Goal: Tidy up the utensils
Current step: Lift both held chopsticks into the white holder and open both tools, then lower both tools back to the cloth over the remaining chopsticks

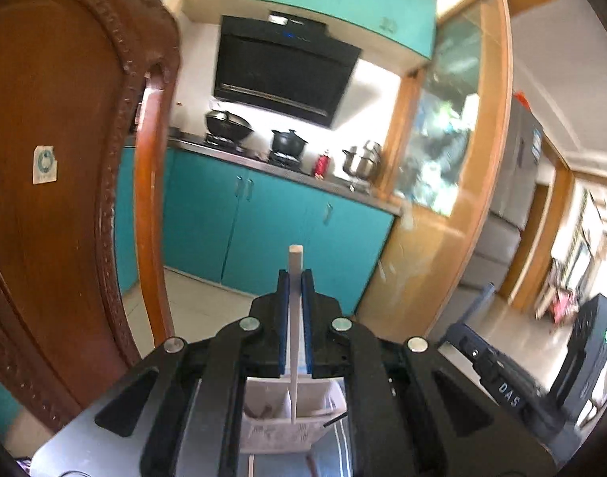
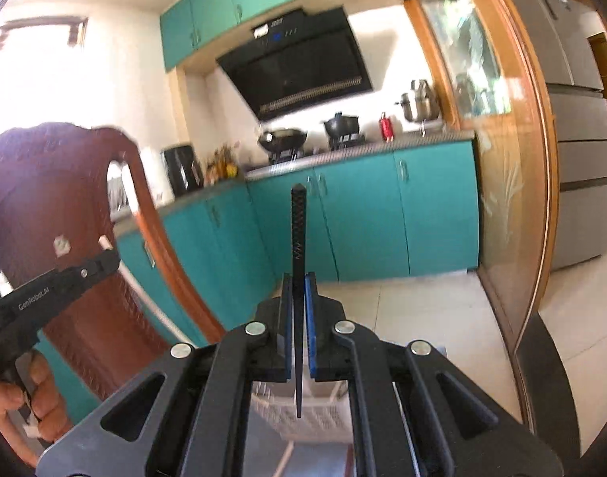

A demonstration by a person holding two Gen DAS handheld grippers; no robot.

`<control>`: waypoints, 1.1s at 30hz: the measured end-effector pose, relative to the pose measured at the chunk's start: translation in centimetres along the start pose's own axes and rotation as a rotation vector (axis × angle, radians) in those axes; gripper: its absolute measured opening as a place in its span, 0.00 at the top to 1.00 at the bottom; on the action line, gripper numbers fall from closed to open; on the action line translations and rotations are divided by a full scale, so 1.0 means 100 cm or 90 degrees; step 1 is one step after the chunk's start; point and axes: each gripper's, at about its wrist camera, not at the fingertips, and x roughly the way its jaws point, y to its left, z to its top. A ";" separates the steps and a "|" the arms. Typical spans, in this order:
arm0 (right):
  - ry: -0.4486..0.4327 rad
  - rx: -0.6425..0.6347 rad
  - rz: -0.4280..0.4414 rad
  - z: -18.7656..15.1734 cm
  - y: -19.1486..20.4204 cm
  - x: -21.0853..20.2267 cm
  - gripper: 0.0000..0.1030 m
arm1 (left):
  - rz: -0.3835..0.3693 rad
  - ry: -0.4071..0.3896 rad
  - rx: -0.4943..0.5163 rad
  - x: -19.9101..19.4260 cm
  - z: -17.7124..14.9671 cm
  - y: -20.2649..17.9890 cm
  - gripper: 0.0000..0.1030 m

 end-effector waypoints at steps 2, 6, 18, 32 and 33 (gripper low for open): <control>-0.023 -0.002 -0.023 -0.004 -0.001 0.012 0.94 | 0.017 0.000 -0.010 0.012 -0.004 0.005 0.93; 0.001 -0.006 -0.036 -0.022 -0.005 0.044 0.94 | 0.040 0.017 -0.012 0.036 -0.019 0.013 0.93; 0.055 -0.057 -0.044 -0.061 -0.002 0.065 0.72 | 0.093 0.079 0.051 0.070 -0.064 0.006 0.93; -0.039 0.001 -0.118 -0.045 -0.053 -0.034 0.54 | 0.018 0.110 0.144 0.015 -0.079 -0.013 0.67; -0.019 0.008 -0.135 -0.051 -0.060 -0.030 0.54 | 0.006 0.138 0.164 0.014 -0.092 -0.017 0.67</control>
